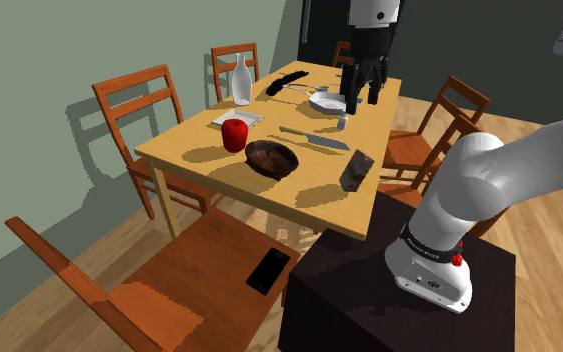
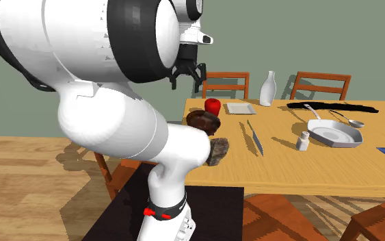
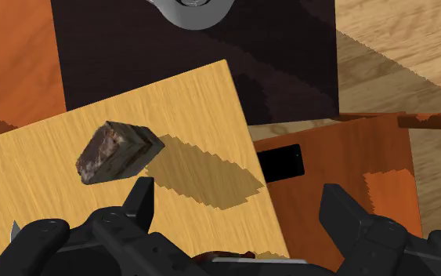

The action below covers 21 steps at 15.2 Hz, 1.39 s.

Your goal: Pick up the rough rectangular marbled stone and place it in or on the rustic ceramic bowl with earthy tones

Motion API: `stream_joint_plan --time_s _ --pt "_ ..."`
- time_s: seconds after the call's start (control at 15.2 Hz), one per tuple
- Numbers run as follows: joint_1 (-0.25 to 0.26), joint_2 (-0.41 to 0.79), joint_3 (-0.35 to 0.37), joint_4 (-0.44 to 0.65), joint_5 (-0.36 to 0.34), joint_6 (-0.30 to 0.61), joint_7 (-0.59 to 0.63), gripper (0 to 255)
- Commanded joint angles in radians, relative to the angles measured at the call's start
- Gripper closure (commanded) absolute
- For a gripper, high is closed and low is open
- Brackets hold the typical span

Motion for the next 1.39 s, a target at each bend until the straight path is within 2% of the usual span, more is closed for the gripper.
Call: stream_joint_plan --time_s 0.0,0.59,1.12,1.32 --pt "0.0 0.0 0.0 0.0 0.0 0.0 0.0 0" --pt "-0.147 -0.077 -0.163 -0.279 -0.051 0.261 0.001 0" --pt "-0.306 -0.033 -0.337 -0.474 -0.112 0.539 -0.028 0" --pt "-0.307 -0.018 -0.343 -0.498 -0.114 0.578 -0.03 0"
